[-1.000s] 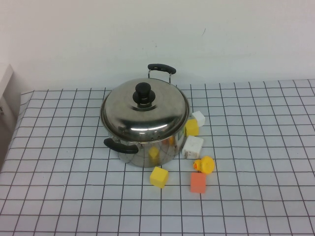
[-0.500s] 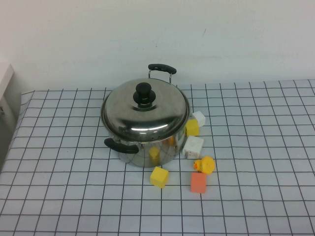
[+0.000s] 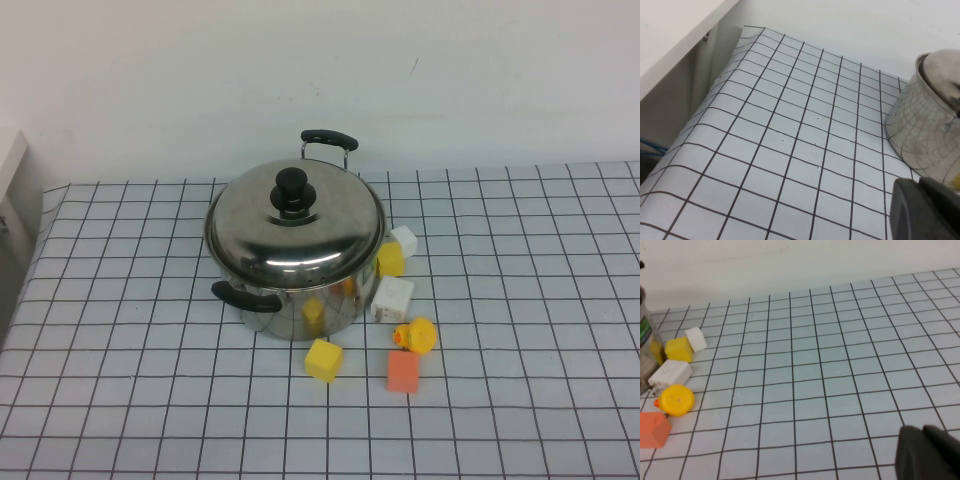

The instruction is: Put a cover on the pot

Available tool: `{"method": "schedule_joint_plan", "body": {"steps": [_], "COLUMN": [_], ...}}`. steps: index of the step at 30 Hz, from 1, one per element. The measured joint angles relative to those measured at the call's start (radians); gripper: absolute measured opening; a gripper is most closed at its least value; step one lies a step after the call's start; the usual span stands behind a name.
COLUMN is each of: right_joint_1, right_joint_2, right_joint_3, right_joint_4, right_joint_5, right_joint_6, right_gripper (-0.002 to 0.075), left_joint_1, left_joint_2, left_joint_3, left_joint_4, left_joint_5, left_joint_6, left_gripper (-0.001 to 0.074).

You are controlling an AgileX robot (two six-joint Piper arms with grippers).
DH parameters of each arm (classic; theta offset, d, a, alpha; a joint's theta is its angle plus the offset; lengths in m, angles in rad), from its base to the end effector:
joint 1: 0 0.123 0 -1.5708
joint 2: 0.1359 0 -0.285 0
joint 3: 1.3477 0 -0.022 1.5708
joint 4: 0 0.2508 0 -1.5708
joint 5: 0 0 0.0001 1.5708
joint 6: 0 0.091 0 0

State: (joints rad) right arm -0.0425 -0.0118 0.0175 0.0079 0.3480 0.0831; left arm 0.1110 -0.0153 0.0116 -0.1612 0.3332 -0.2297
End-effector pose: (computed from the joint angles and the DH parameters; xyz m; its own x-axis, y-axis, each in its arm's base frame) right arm 0.0531 -0.0020 0.1766 -0.2584 0.1015 -0.9607 0.0635 0.9941 0.0879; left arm 0.0533 0.0011 0.1804 -0.1953 -0.3965 -0.8970 -0.1431 0.9164 -0.3739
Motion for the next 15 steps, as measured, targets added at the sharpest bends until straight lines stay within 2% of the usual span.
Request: {"method": "schedule_joint_plan", "body": {"steps": [15], "right_joint_1": [0.012], "right_joint_2": [0.000], "right_joint_3": [0.000], "right_joint_4": [-0.008], "right_joint_5": [0.002], "right_joint_6": [0.000], "right_gripper": [-0.0002], "left_joint_1": [0.000], "left_joint_2": [0.000], "left_joint_3": [0.000], "left_joint_4": [0.000], "left_joint_5": [0.000], "left_joint_6": [-0.004], "left_gripper": [-0.0002]}}
